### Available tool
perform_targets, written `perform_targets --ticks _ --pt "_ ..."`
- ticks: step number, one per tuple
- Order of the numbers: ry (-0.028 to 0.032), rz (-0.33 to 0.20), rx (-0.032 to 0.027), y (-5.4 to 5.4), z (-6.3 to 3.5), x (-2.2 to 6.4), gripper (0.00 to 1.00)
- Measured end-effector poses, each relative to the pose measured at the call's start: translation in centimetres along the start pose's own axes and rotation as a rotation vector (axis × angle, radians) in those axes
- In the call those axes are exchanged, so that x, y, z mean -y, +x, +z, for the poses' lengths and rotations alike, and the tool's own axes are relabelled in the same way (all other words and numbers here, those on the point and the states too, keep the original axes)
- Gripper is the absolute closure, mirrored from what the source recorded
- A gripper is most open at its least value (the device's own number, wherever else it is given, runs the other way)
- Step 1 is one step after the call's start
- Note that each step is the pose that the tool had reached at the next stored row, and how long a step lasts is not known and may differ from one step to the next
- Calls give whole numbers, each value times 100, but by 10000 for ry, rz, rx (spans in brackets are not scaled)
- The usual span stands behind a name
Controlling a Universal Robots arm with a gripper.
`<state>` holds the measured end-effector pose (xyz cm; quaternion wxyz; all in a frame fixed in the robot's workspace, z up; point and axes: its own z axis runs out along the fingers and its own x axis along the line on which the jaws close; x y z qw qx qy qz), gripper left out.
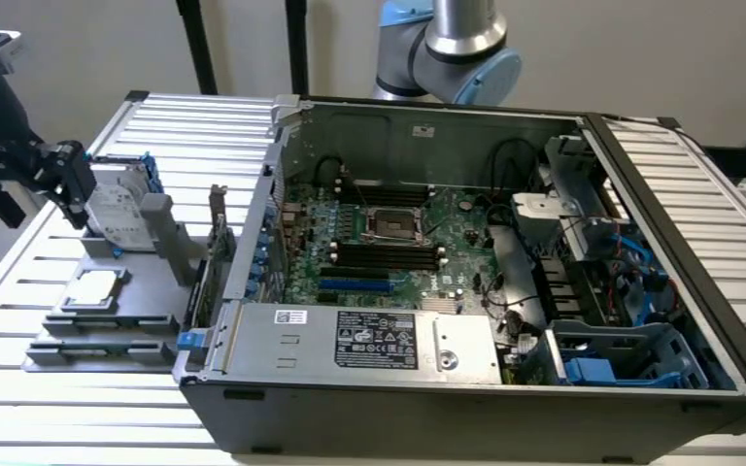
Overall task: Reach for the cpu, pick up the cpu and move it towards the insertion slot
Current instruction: 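Pick up the cpu and move it towards the insertion slot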
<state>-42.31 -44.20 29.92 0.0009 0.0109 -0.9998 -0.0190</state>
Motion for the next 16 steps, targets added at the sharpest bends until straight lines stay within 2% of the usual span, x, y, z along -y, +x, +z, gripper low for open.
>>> perform_targets --ticks 16 --pt "0 0 0 -29 291 12 29"
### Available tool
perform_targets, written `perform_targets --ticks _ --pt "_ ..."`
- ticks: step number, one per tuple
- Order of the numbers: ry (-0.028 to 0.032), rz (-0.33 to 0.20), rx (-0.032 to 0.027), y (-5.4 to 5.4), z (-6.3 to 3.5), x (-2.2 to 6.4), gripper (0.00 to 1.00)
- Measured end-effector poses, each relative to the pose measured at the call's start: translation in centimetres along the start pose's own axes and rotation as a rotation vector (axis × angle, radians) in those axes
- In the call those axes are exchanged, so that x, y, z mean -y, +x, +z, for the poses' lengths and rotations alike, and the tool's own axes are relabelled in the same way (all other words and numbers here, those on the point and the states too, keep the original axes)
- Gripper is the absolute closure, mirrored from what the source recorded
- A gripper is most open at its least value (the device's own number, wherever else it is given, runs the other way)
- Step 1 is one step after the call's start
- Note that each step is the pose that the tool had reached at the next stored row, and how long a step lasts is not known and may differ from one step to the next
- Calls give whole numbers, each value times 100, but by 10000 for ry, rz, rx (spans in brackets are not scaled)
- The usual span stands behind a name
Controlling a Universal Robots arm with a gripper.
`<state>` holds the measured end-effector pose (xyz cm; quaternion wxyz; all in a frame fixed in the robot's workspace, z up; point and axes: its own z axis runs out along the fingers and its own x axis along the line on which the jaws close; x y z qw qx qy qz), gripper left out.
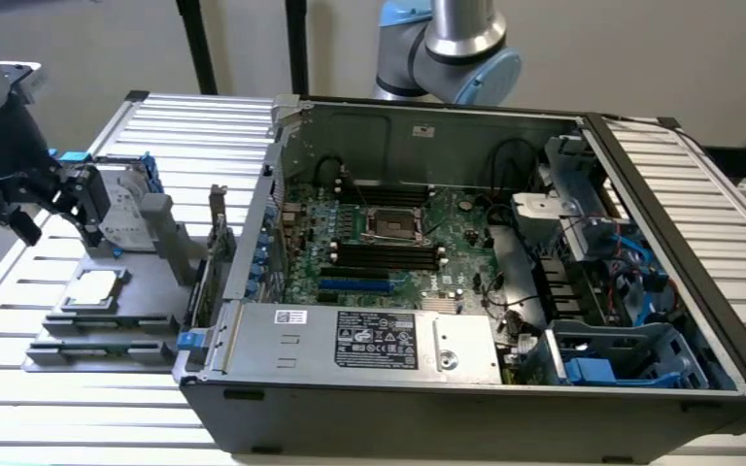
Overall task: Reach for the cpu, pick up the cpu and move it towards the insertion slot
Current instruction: 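Pick up the cpu and move it towards the insertion slot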
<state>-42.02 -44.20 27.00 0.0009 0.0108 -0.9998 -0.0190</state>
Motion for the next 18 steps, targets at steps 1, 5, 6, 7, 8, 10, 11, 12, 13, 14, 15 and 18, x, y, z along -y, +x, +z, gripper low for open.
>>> perform_targets --ticks 1,5,6,7,8,10,11,12,13,14,15,18 --pt "0 0 -1 0 18 1 29" --pt "0 0 0 0 91 4 29" --pt "0 0 -1 0 108 4 29" --pt "1 -1 -1 -1 126 5 29" --pt "0 1 0 0 145 4 29" --pt "0 0 0 0 181 4 29" --pt "0 0 0 0 199 4 29" --pt "1 0 -1 -1 218 4 29" --pt "1 0 -1 -1 236 4 29" --pt "0 0 -1 0 255 4 29" --pt "0 0 -1 -1 273 4 29" --pt "0 0 0 -1 327 4 29"
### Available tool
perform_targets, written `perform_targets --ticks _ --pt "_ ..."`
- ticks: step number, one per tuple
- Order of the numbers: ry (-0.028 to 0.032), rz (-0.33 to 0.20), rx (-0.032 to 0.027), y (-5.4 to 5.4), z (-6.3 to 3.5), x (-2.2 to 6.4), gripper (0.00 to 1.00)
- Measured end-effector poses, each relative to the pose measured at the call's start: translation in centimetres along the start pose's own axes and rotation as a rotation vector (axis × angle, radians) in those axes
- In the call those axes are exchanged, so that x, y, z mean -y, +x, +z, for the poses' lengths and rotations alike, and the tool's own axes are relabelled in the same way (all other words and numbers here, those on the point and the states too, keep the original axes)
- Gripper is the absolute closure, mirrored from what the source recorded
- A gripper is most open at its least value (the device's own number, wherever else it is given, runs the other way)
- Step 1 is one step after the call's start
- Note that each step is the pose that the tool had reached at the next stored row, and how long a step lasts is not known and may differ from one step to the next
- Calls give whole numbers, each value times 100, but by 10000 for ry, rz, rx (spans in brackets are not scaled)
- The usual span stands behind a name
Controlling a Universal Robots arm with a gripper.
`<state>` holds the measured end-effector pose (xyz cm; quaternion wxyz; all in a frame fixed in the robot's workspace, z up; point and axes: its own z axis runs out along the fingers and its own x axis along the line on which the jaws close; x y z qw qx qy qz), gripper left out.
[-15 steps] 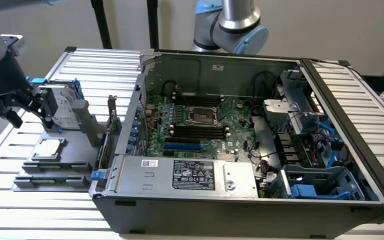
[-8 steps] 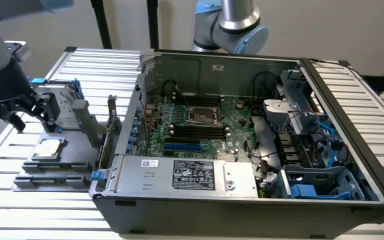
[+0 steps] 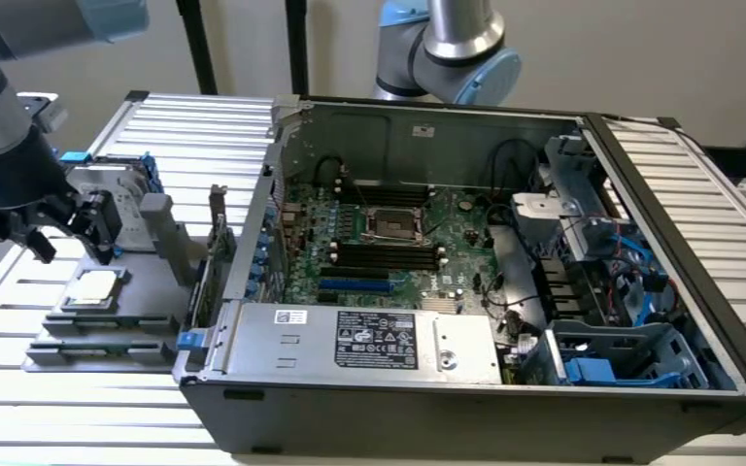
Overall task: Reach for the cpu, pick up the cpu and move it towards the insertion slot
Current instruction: 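Pick up the cpu and move it towards the insertion slot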
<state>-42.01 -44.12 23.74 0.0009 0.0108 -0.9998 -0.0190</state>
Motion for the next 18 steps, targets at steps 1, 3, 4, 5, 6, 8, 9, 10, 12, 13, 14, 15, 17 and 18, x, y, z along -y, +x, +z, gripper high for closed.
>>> perform_targets --ticks 1,3,4,5,6,8,9,10,12,13,14,15,17,18 --pt "0 0 1 0 20 0 29" --pt "0 0 0 0 56 0 29" --pt "0 0 0 0 74 0 29" --pt "0 0 0 0 92 1 29" --pt "-1 0 1 0 110 1 29" --pt "0 0 0 0 146 2 29" --pt "1 0 -1 1 163 3 29" --pt "1 0 0 1 182 4 29" --pt "2 0 -1 3 218 5 29" --pt "4 0 -1 4 237 6 29" --pt "5 0 1 5 256 6 29" --pt "9 0 1 6 274 7 29" --pt "23 1 -1 10 309 8 29" --pt "34 1 -1 14 325 8 29"
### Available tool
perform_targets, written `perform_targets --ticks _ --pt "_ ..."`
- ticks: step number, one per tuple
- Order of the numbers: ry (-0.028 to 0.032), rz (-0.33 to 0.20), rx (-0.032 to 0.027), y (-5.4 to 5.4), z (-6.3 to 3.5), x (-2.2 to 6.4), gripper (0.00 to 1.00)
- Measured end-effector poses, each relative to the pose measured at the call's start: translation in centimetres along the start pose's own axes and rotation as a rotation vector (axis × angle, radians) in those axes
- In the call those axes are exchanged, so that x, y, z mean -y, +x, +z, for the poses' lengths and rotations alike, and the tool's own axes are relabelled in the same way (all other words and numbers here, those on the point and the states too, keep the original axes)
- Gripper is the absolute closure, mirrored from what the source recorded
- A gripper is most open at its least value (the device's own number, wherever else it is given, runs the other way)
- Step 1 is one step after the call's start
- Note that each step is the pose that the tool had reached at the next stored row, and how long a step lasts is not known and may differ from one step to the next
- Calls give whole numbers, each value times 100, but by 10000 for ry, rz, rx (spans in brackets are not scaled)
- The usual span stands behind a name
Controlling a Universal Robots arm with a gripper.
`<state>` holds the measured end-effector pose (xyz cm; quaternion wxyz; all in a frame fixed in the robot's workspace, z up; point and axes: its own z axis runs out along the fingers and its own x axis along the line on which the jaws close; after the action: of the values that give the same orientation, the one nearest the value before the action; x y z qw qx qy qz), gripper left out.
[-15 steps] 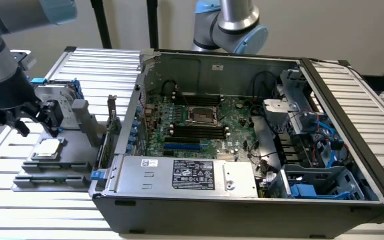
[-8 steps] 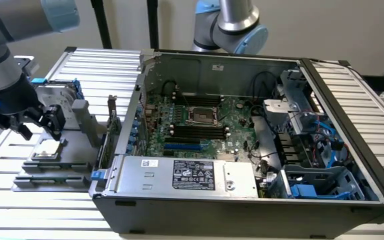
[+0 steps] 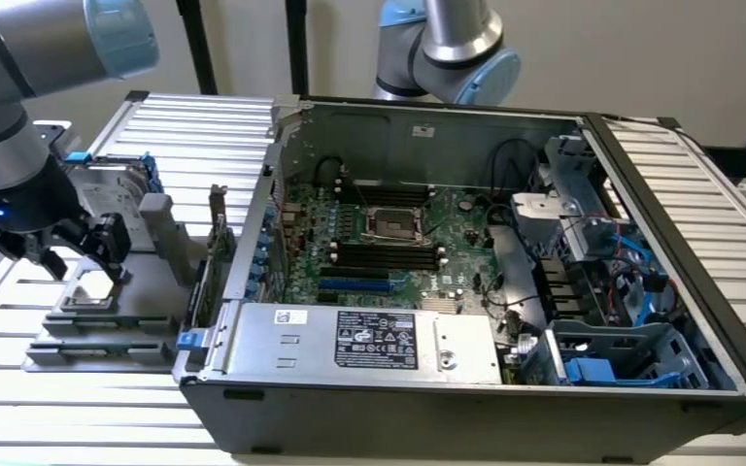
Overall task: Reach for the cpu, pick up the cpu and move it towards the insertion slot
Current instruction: 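Pick up the cpu and move it towards the insertion slot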
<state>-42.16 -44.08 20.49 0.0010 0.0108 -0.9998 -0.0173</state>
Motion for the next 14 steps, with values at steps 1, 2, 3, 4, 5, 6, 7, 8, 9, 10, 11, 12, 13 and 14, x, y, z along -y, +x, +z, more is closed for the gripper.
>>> perform_targets --ticks 1,2,3,4,5,6,7,8,9,10,11,12,13,14 --pt "14 0 0 4 15 0 29" --pt "29 -1 0 7 28 1 29" --pt "49 -1 -1 11 42 2 29" --pt "70 -1 -1 14 54 2 29" --pt "80 -1 -2 16 63 3 29" --pt "82 -2 -4 17 68 3 29" --pt "83 -2 -3 17 74 3 29" --pt "82 -1 -2 19 80 3 29" --pt "83 -1 -2 20 88 3 29" --pt "82 -1 -2 22 96 3 29" --pt "82 -1 -1 24 104 4 29" --pt "83 -1 -1 25 112 4 29" --pt "82 -1 0 25 120 4 29" --pt "83 -1 -1 26 128 4 29"
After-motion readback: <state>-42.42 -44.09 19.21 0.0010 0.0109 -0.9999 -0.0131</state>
